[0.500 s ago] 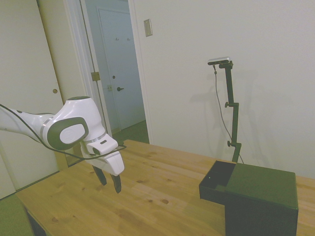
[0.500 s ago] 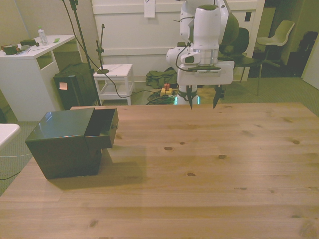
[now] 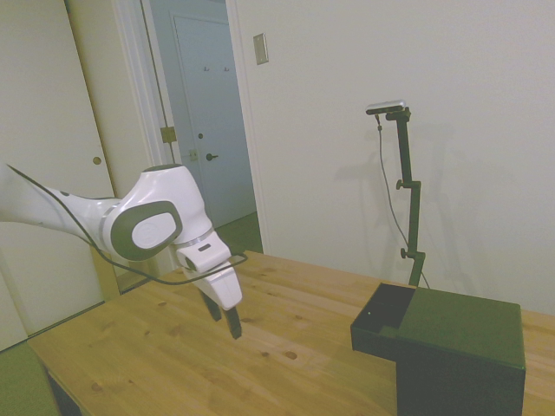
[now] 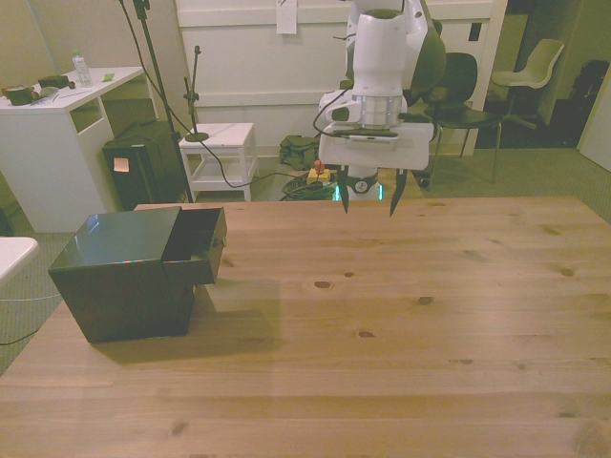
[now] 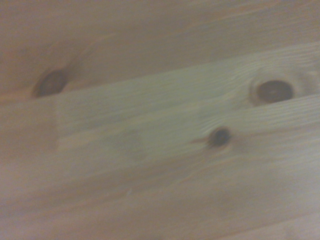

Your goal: Close the top drawer

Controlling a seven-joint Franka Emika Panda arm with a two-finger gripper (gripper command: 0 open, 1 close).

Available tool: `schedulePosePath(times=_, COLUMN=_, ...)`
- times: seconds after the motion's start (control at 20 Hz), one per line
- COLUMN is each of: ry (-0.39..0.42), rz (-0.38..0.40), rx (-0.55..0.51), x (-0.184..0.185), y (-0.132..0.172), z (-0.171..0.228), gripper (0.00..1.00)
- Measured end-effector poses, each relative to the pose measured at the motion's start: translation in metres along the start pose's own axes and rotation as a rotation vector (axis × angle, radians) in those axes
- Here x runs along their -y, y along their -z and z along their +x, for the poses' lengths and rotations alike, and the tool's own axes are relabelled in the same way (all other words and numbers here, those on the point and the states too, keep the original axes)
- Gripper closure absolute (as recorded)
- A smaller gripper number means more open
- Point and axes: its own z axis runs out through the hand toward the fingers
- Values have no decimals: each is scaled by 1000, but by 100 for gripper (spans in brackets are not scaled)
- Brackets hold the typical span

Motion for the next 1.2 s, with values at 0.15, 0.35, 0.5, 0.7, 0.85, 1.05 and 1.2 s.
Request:
schedulePosePath(times=0.15, ry=-131, rz=-2, rx=-24, x=-1, y=-4, z=56, gripper=0)
schedulePosePath(times=0.35, ry=-242, rz=2, rx=-38, x=-1, y=-13, z=117, gripper=0)
schedulePosePath(times=0.5, ry=-283, rz=10, rx=-44, x=5, y=-17, z=142, gripper=0)
schedulePosePath(times=0.7, ry=-314, rz=14, rx=-36, x=14, y=-25, z=158, gripper=100)
schedulePosePath(times=0.85, ry=-328, rz=16, rx=-32, x=21, y=-28, z=158, gripper=100)
schedulePosePath(times=1.05, ry=-339, rz=24, rx=-33, x=31, y=-26, z=154, gripper=100)
schedulePosePath(times=1.2, ry=-352, rz=24, rx=-33, x=31, y=-26, z=154, gripper=100)
